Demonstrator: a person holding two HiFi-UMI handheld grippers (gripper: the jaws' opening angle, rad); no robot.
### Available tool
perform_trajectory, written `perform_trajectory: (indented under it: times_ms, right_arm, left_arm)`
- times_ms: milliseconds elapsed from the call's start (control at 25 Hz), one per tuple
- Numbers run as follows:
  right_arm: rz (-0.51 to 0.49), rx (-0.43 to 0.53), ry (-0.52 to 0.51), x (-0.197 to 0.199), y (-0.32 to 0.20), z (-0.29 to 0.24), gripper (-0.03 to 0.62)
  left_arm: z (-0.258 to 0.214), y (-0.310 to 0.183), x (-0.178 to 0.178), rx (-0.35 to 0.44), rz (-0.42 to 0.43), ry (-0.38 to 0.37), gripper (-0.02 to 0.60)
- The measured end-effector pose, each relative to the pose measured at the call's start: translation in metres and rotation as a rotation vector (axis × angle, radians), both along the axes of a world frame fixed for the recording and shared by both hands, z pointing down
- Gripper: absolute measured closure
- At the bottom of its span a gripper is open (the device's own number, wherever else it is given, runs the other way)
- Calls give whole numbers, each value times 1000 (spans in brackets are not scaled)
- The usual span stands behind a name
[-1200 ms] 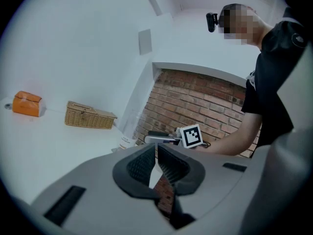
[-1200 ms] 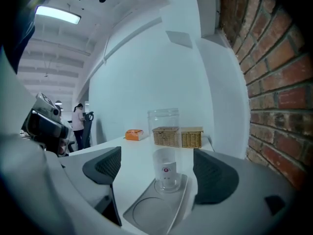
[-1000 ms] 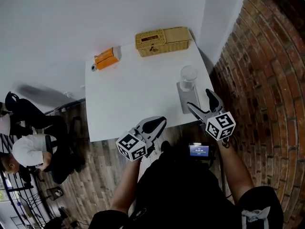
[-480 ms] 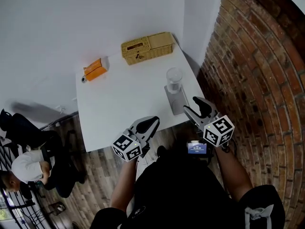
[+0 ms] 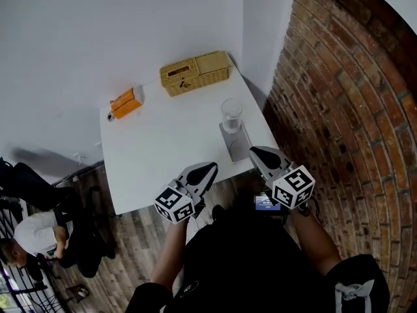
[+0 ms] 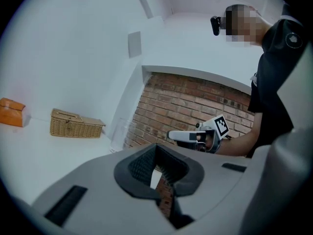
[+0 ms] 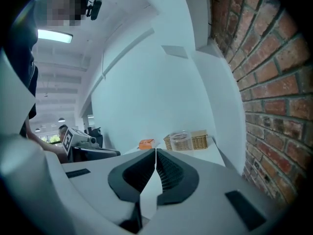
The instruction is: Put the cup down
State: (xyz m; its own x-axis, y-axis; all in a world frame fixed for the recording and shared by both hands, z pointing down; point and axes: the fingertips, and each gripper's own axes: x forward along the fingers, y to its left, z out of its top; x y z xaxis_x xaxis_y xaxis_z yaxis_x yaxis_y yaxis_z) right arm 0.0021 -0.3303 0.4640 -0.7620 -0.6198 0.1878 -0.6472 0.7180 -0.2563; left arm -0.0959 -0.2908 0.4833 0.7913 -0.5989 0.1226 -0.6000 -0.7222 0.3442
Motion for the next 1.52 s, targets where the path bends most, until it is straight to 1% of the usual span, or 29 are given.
perform_trajectory:
  times_ms: [200, 320, 600, 1160, 1520]
  right_arm:
    - [-2, 7, -17, -2, -6, -1, 577]
    - [-2, 16, -18, -4, -12, -4, 577]
    - [4, 11, -28, -8, -16, -2, 578]
    - [31, -7, -2, -4, -24, 4, 579]
    - [31, -9, 8, -5, -25, 7, 580]
  left_arm:
    - [-7, 0, 8, 7, 22, 41, 574]
    - [-12, -1, 11, 21, 37, 38, 574]
    - [-15, -2, 14, 32, 38, 28, 574]
    - [-16, -9, 7, 26, -4, 31, 574]
    - [-17, -9, 4, 29, -7, 23, 574]
